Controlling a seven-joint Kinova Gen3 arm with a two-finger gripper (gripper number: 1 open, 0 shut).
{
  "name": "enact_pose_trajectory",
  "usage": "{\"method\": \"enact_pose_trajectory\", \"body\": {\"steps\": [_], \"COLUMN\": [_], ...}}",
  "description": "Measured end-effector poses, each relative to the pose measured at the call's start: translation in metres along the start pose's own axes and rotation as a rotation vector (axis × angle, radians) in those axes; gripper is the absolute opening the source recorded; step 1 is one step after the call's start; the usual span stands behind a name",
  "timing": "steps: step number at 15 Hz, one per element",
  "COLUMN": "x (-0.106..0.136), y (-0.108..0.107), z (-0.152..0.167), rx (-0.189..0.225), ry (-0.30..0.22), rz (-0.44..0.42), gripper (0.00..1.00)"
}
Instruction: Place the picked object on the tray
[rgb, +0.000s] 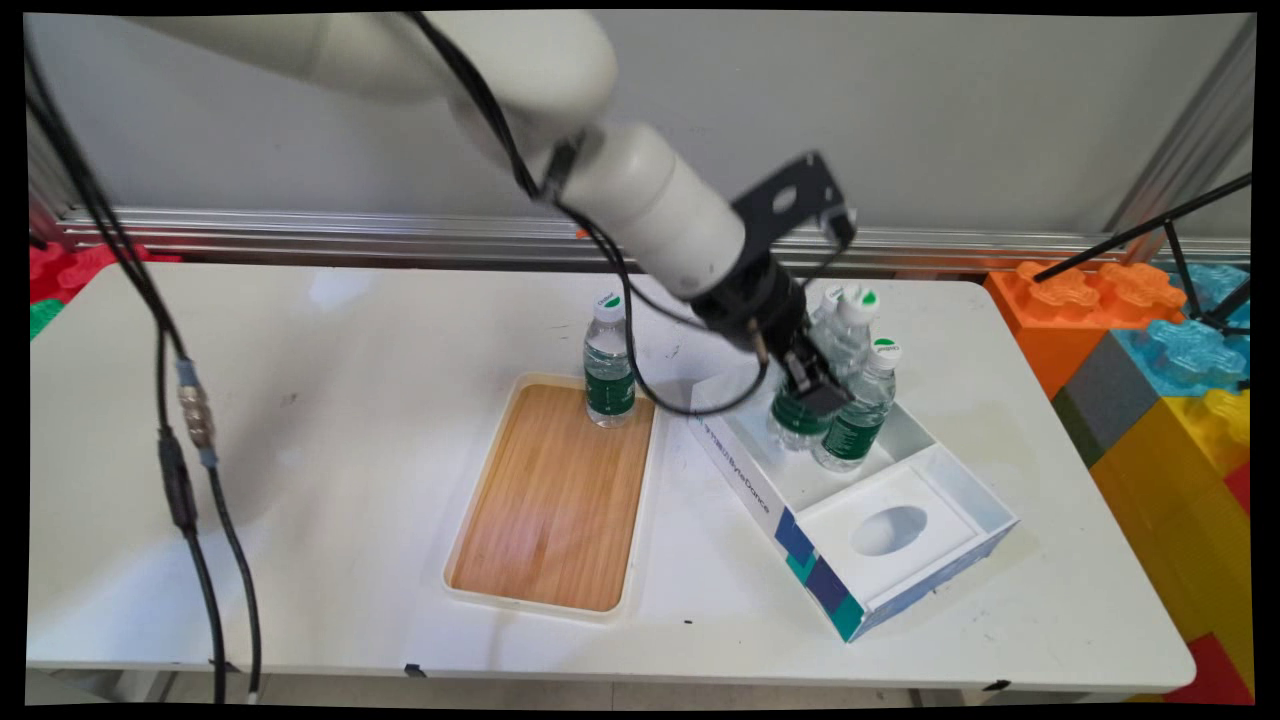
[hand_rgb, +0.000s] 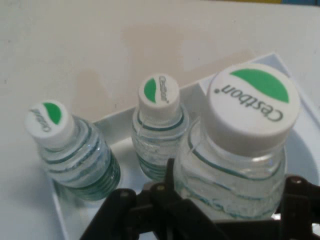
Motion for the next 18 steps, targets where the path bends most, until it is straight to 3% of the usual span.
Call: {"method": "enact_pose_trajectory", "body": {"steps": [5, 10, 14, 16, 18], "x": [0.023, 0.015, -0.023, -0.063, -0.106], "y": [0.003, 0.007, 0.006, 0.001, -0.005], "z": [-0.073, -0.135, -0.18, -0.199, -0.212], "rx": [0.036, 0.089, 0.125, 0.124, 0.096], "ry": [-0.044, -0.076, -0.1, -0.124, -0.138], "rz": [-0.056, -0.061, -0.012, 0.0, -0.006], "gripper": [0.0, 0.0, 0.0, 0.0, 0.0]}}
